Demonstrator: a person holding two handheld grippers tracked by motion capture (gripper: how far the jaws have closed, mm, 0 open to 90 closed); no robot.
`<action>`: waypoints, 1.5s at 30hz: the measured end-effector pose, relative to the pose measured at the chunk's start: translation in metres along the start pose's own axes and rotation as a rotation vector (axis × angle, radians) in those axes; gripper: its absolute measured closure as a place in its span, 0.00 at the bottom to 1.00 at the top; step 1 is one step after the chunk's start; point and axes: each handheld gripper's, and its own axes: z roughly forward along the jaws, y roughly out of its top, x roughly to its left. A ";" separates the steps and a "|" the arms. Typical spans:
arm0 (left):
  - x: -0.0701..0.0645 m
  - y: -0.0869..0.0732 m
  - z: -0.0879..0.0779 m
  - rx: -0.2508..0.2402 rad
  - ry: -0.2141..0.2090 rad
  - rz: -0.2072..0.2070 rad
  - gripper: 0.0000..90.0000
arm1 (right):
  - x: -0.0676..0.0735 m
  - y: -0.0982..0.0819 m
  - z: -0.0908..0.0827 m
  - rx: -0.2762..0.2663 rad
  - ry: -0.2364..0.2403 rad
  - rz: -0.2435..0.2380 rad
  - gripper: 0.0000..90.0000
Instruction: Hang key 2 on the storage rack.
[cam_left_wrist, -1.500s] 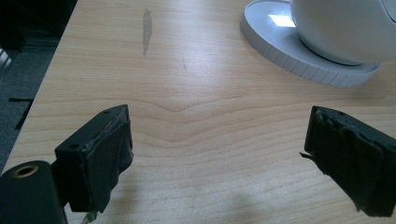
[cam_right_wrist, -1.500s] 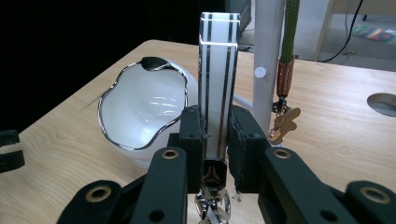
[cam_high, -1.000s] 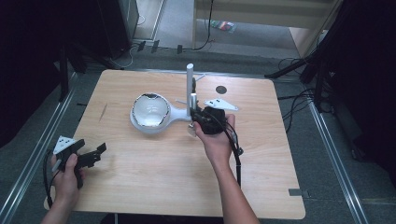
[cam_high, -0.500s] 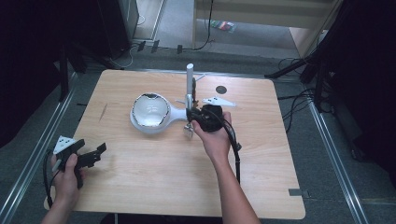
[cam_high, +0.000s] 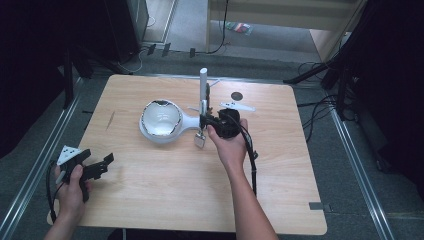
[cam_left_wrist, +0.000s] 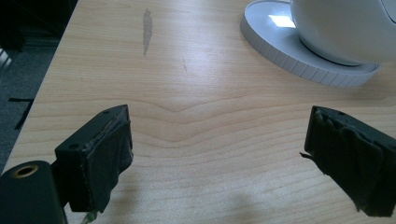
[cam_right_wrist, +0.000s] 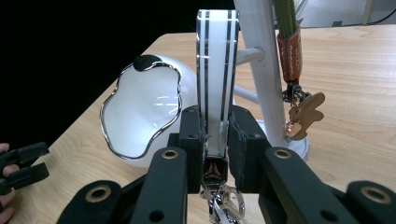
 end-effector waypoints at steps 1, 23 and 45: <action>0.000 0.000 0.000 0.000 0.000 0.001 0.09 | 0.000 0.000 0.000 -0.003 0.001 0.002 0.86; 0.000 0.000 0.000 0.000 0.001 0.001 0.09 | -0.006 0.005 -0.008 -0.065 -0.030 0.064 0.85; 0.000 0.000 0.000 0.000 0.001 0.001 0.09 | -0.012 0.005 0.000 -0.084 -0.091 0.070 0.77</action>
